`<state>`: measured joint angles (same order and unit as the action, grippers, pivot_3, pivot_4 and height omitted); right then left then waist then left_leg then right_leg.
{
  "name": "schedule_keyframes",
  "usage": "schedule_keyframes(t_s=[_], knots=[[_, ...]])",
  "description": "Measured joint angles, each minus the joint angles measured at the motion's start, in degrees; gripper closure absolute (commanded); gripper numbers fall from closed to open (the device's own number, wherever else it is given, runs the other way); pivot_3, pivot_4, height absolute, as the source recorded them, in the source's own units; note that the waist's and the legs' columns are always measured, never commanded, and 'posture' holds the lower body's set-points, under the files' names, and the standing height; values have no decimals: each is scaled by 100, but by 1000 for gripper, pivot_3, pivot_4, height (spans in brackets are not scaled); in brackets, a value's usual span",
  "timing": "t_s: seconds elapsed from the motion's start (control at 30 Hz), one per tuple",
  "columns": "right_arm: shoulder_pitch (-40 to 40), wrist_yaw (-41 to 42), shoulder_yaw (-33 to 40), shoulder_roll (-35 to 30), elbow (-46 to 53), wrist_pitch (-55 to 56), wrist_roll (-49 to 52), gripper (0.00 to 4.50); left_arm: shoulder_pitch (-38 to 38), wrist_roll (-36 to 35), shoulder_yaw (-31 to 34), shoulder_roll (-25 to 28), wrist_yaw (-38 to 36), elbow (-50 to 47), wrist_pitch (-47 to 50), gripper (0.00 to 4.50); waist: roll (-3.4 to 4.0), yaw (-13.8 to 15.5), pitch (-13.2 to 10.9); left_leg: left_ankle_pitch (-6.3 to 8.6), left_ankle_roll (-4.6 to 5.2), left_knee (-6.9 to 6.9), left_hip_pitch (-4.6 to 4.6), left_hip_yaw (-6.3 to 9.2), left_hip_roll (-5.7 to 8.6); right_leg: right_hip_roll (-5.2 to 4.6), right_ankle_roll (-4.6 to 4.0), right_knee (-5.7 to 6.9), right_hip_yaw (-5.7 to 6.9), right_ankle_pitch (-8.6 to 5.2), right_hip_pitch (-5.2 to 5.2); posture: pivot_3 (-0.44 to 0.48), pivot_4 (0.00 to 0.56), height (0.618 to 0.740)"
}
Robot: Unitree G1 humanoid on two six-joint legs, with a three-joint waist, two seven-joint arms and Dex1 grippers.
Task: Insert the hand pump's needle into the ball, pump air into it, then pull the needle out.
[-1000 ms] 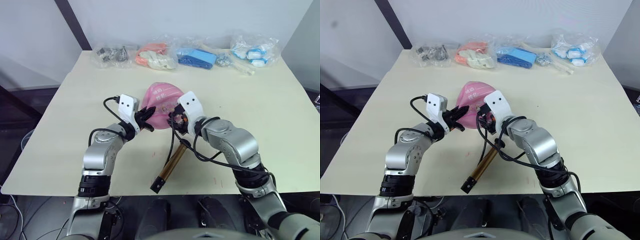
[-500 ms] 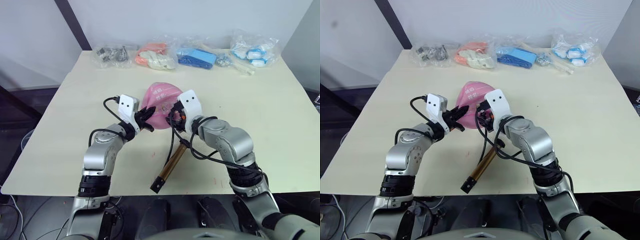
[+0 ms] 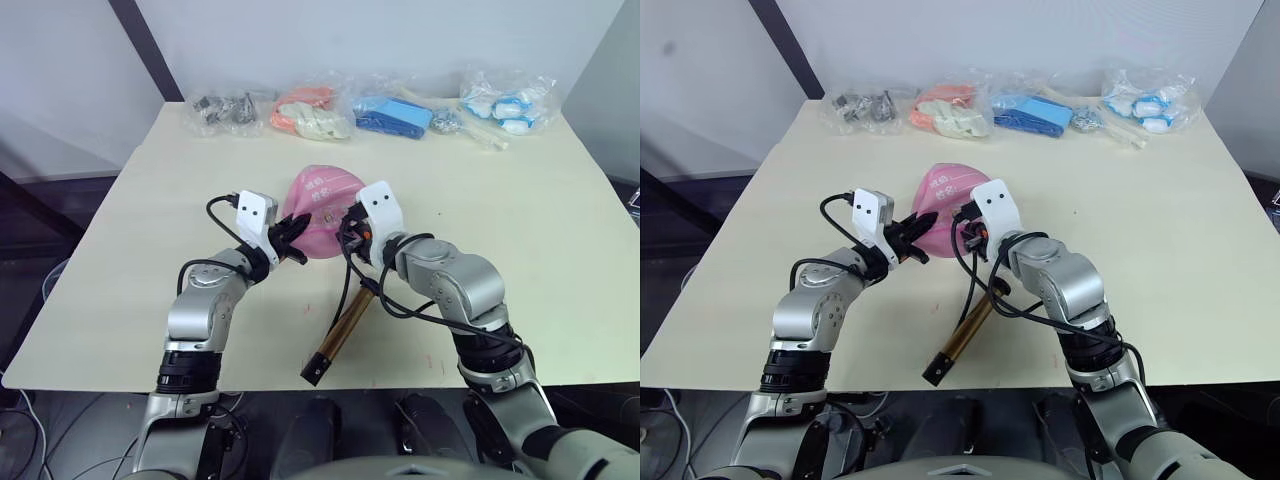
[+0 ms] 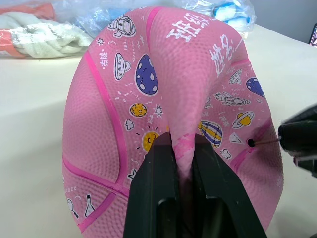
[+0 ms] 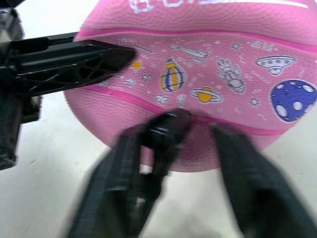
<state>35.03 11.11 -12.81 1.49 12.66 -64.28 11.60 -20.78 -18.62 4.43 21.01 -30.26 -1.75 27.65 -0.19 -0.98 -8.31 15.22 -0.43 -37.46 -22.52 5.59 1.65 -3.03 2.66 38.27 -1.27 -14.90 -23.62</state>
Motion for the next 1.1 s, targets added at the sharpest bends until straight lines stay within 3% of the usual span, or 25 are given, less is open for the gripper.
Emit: schedule_keyframes(t_s=[0.33, 0.73, 1.1], knots=[[41, 235, -328, -393, -21, 234, -82, 4068, 21, 41, -12, 5, -63, 10, -58, 4500, 0, -15, 0, -1, 0, 0, 5, -3, 1, 0, 0, 6, -3, 0, 1, 0, 150, 740], [947, 1775, -1774, -1955, -429, 1265, -658, 4068, -194, 45, -141, 241, -464, 207, 6, 4500, -1, -15, 0, -1, 1, -1, 6, -1, 2, 1, 0, 3, 1, -1, 5, 0, 150, 740], [1743, 2790, -2277, -2070, -1306, 1527, -1172, 4068, -405, -47, -131, 381, -699, 274, 381, 4500, -3, -16, 1, -2, 1, -3, 7, 0, 2, 0, 0, 3, 0, -1, 6, 0, 150, 740]])
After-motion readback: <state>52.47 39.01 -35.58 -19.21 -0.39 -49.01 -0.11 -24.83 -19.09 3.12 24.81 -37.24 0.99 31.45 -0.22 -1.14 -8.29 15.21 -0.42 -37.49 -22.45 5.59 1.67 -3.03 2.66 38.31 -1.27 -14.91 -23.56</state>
